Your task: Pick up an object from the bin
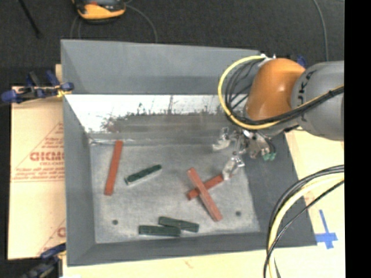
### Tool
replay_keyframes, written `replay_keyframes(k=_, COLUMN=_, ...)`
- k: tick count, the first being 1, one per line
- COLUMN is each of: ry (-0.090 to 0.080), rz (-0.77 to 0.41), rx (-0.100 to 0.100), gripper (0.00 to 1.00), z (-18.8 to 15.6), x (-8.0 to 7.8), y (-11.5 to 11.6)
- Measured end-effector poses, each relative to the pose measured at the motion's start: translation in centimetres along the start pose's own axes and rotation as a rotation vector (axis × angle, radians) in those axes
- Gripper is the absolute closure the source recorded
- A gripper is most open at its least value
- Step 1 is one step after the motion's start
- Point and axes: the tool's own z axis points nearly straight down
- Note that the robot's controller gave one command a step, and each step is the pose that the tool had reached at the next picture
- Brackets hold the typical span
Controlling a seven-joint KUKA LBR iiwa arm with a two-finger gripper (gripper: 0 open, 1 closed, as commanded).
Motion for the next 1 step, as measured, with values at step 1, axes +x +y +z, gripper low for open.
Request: replay_keyframes(k=1, ry=-0.016, rz=-0.001, rx=0.004, gripper=0.0, z=-0.02, x=-0.27, y=-0.01)
